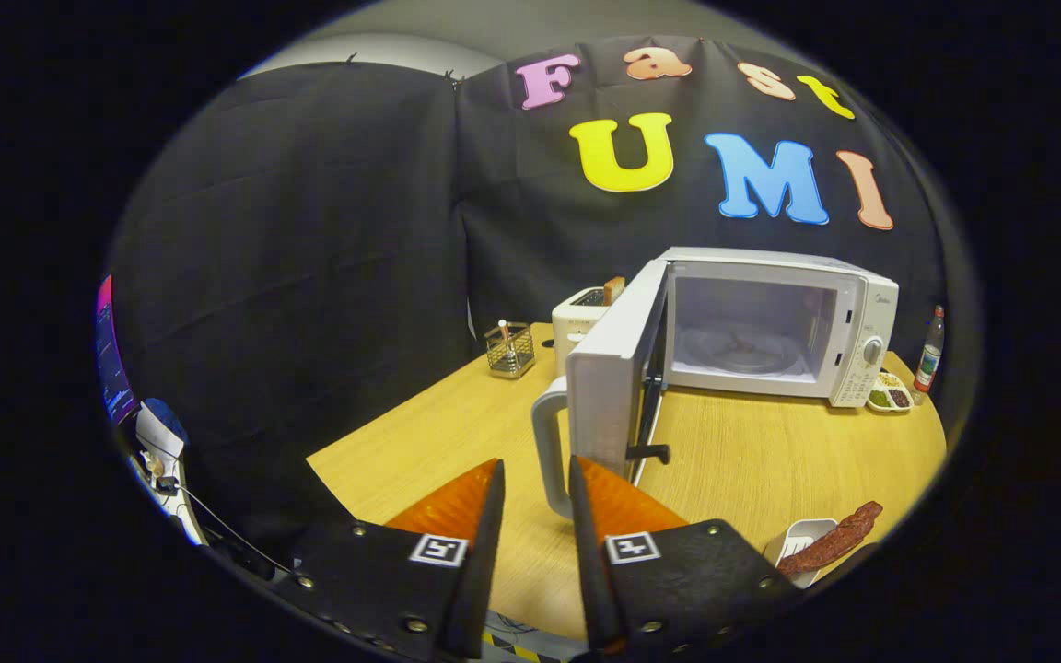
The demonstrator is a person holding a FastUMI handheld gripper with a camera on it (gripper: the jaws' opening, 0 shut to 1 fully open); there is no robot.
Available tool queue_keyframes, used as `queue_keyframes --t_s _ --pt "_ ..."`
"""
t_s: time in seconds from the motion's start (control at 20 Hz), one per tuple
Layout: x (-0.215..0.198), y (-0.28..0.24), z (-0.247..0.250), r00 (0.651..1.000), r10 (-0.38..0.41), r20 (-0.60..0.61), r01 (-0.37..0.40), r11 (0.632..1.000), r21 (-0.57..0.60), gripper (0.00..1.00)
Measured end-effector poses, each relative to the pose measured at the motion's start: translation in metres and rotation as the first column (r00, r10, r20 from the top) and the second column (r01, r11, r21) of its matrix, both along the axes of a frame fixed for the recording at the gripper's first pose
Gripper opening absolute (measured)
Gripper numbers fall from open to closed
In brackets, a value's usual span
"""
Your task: Open the microwave, put the food inside, and close the microwave door.
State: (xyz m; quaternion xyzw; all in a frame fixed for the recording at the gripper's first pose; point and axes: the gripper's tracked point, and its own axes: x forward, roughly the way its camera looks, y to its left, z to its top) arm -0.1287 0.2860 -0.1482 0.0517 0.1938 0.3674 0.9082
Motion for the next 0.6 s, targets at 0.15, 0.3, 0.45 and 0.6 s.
queue_keyframes --t_s 0.15,0.3,0.45,0.6 --pt "0.01 -0.034 0.018 0.998 -0.053 0.047 0.052 0.998 0.028 0.88" --pt "0.031 -0.078 0.022 0.986 -0.146 0.086 0.146 0.989 0.01 0.99" --pt "0.049 -0.121 0.011 0.972 -0.225 0.073 0.226 0.974 -0.013 1.0" --pt "0.063 -0.161 -0.009 0.951 -0.308 0.027 0.309 0.951 -0.035 1.0"
